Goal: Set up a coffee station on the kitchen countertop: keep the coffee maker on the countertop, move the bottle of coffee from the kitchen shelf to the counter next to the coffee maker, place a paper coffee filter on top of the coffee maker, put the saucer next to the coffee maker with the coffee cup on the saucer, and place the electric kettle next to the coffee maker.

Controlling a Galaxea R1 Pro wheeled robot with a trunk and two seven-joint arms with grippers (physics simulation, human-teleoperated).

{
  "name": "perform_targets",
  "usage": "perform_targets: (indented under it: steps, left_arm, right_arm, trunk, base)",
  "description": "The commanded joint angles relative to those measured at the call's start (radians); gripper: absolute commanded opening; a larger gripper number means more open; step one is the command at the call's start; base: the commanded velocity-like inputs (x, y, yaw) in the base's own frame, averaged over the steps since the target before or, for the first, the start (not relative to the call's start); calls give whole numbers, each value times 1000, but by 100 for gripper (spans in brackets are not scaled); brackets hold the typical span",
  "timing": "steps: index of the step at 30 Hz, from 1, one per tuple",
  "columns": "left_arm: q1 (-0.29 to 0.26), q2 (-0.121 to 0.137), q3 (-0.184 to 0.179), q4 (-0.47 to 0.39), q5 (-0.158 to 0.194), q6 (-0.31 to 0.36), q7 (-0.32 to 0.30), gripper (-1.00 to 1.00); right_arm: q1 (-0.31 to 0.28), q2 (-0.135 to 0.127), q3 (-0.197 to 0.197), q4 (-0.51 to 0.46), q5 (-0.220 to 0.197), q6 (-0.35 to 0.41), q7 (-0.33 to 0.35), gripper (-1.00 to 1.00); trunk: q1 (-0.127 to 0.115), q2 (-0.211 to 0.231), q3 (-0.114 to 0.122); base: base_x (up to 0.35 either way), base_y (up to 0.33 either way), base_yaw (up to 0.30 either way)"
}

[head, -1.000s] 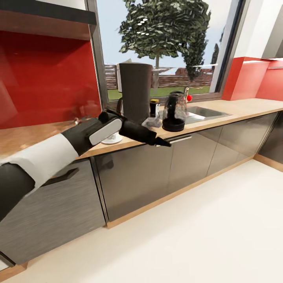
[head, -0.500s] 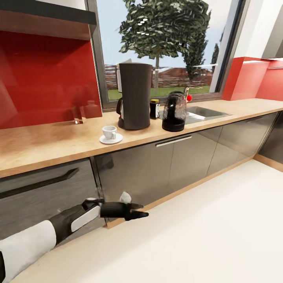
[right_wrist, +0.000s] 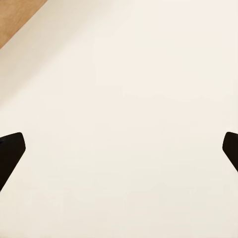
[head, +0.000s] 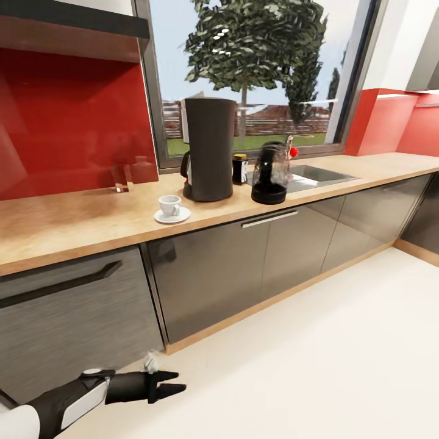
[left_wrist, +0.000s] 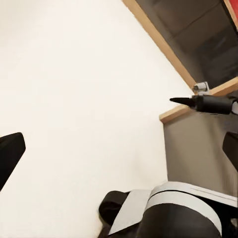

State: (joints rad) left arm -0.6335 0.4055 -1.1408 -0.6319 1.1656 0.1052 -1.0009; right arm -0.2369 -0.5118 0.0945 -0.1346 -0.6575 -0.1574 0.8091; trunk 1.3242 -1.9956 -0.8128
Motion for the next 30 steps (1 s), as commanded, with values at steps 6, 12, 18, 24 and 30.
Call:
perform_targets:
  steps: [6, 12, 18, 24, 30]
  left_arm:
    - [61, -1, -5, 165, 11, -55, -97, 100]
    - [114, 1, -5, 215, 11, -70, -126, 100]
    - [190, -5, 1, 390, 12, -121, -261, 100]
    - [277, -6, 116, 446, 12, -135, -263, 100]
    - [318, -13, 238, 513, 12, -137, -304, 100]
  right_arm:
    - [-1, -1, 8, 1, -5, -8, 1, 100]
    - [-1, -1, 8, 0, -5, -6, 4, 100]
    - [-1, -1, 9, 1, -5, -7, 3, 100]
    - [-1, -1, 10, 1, -5, -7, 2, 100]
    - [-1, -1, 10, 1, -5, -7, 2, 100]
  trunk:
    - [0, 0, -1]
    - [0, 0, -1]
    - [0, 0, -1]
    - [0, 0, -1]
    - [0, 0, -1]
  base:
    - [0, 0, 0]
    - [0, 0, 0]
    - [0, 0, 0]
    - [0, 0, 0]
    - [0, 0, 0]
